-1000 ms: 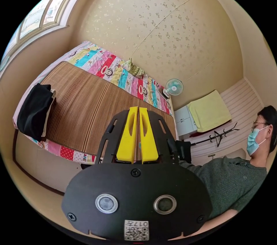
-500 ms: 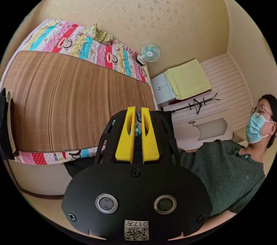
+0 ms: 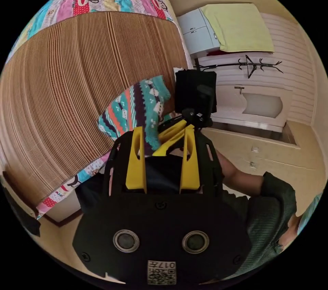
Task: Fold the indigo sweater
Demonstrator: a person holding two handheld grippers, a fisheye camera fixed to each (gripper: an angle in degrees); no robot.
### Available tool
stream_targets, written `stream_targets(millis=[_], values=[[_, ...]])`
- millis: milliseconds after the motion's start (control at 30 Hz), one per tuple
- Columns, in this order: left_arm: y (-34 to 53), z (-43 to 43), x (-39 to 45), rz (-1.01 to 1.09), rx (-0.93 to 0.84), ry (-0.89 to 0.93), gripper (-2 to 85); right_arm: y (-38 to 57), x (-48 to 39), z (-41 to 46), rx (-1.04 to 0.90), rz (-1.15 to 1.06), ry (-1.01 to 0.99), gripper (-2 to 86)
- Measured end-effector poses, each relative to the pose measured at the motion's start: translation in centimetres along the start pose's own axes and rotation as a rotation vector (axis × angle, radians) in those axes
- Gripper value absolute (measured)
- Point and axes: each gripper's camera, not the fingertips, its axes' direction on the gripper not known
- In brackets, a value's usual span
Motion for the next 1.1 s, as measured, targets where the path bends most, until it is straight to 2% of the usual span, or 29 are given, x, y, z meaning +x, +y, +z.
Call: stream_targets(millis=[67, 100, 233, 333, 400, 433, 500, 533, 600, 633, 667, 767, 800, 967, 1100], values=[[-1.1, 1.9, -0.8, -0.018, -0.096, -0.13, 15.9, 0.7, 0.1, 2.2, 0.019, 0.019, -0.032, 1.1], [-1.2, 2.7, -1.6, -0.035, -0.115, -0.139, 15.2, 0.9, 0.2, 2.6, 0.029, 0.03, -0.036, 1.1], [-0.9, 4.1, -4.4, -0.073, -0.17, -0.019, 11.5, 2.7, -0.1, 6.4, 0.025, 0.067, -0.006, 1.2], [0.2, 4.0, -7.8, -0.089, -0.168, 0.243, 8.0, 3.0, -1.9, 8.2, 0.032, 0.028, 0.022, 1.6], [2.2, 2.8, -11.3, -0.099, -0.032, 0.517, 7.3, 2.6, -4.1, 8.6, 0.077, -0.018, 0.062, 1.7], [2.8, 2.4, -12.0, -0.092, 0.01, 0.582, 7.2, 2.0, -5.9, 8.9, 0.077, -0.073, 0.125, 1.8], [5.3, 0.9, -13.9, 0.008, 0.178, 0.822, 8.0, 0.7, -8.9, 9.4, 0.06, -0.165, 0.208, 1.8], [6.0, 0.4, -14.2, 0.048, 0.218, 0.883, 8.1, -0.2, -10.8, 9.7, 0.064, -0.226, 0.222, 1.9], [8.3, -2.2, -14.7, 0.236, 0.368, 1.12, 8.7, -1.4, -13.8, 10.1, 0.096, -0.311, 0.205, 1.8], [8.9, -3.1, -14.5, 0.304, 0.401, 1.168, 9.0, -2.0, -15.9, 10.2, 0.13, -0.347, 0.158, 1.8], [10.3, -5.3, -13.6, 0.471, 0.458, 1.249, 9.6, -2.5, -18.7, 10.5, 0.155, -0.423, 0.126, 1.8], [15.1, -12.4, -9.4, 0.951, 0.542, 1.317, 9.1, -3.1, -27.0, 13.5, 0.132, -0.666, 0.122, 1.7], [17.7, -15.4, -7.9, 1.124, 0.584, 1.306, 8.7, -3.1, -28.6, 14.3, 0.132, -0.714, 0.133, 1.7], [29.3, -24.9, -2.8, 1.662, 0.679, 1.114, 6.5, -1.4, -38.6, 20.0, 0.165, -1.002, 0.225, 1.4], [40.5, -29.6, -0.8, 2.145, 0.598, 1.03, 5.9, 0.4, -40.5, 20.4, 0.132, -1.126, 0.077, 0.8]])
